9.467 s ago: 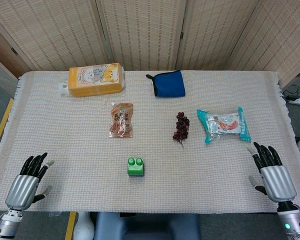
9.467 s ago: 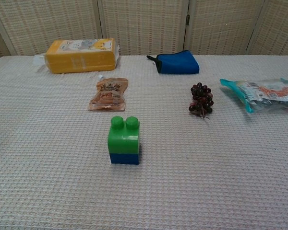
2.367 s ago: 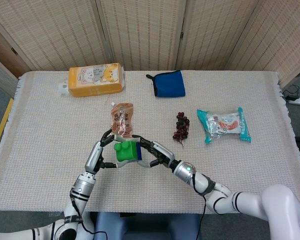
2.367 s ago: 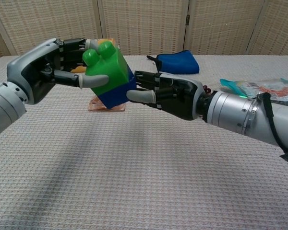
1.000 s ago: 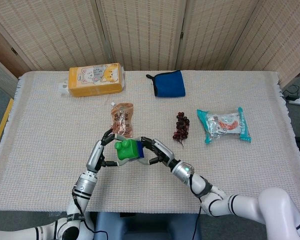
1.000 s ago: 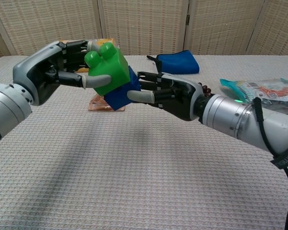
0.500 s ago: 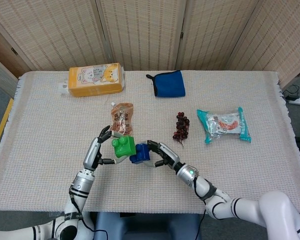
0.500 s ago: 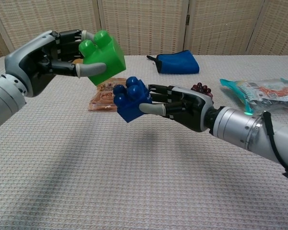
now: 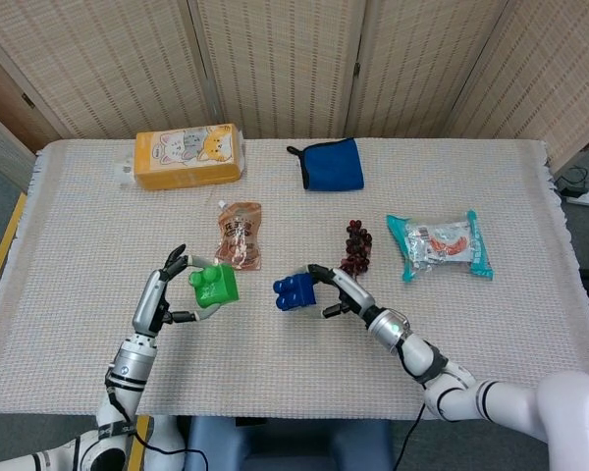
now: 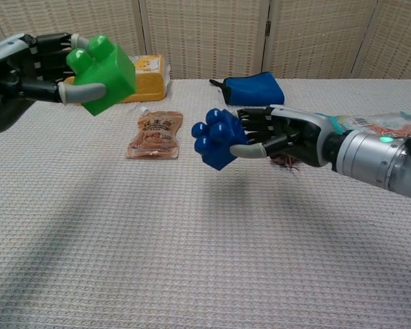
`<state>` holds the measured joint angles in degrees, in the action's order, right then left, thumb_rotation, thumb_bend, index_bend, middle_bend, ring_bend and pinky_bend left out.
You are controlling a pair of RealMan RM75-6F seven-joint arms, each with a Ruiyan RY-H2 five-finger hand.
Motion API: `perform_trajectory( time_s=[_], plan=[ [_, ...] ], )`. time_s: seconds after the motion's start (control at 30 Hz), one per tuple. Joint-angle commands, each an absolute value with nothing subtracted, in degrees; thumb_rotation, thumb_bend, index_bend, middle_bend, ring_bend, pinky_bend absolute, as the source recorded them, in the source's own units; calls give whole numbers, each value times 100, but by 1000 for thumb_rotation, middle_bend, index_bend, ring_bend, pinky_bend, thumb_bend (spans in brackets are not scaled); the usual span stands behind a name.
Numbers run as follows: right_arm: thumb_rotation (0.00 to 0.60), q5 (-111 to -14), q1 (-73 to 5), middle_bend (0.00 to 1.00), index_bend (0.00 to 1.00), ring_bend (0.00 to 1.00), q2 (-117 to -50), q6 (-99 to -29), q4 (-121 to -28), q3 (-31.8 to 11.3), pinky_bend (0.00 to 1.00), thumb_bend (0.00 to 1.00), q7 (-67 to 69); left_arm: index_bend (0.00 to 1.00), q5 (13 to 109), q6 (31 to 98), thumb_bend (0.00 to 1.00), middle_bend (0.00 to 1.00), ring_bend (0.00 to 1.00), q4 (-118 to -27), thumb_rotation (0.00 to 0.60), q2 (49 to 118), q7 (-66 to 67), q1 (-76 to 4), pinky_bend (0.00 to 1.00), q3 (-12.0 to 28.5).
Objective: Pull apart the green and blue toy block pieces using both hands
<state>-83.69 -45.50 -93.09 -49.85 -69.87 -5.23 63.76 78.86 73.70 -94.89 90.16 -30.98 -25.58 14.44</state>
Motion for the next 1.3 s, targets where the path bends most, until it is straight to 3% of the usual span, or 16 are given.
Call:
perform_trajectory(
  time_s=[0.03, 0.17, 0.33, 0.63, 1.3],
  plan=[
    [600, -8065, -4411, 398, 852, 360, -8669, -4725, -7398, -441, 145, 380, 5431, 699, 7971, 7502, 345, 869, 340, -9396, 600, 8874, -3347, -2366, 42, 1294],
    [600, -7741, -4306, 398, 852, 360, -8311, -4543, -7555, -399, 145, 380, 4607, 692, 8162, 7565, 345, 870, 350, -9106, 600, 8742, -3779, -2186, 111, 1044],
    [600, -7412, -4236, 398, 852, 360, -8059, -4246, -7745, -388, 166, 380, 4139, 690, 8473, 7758, 345, 870, 359, -8184, 600, 9044, -4254, -2052, 103, 753],
    [600, -7197, -4162, 378, 852, 349, -7818, -4157, -7900, -471, 167, 379, 3430, 690, 8800, 7466, 345, 870, 367, -6771, 600, 9438, -5169, -2078, 106, 269],
    [600, -7012, -4041, 298, 820, 266, -7327, -3721, -8329, -530, 166, 380, 2863, 667, 8998, 7344, 344, 846, 350, -4718, 600, 10326, -6400, -2248, 94, 66]
  ],
)
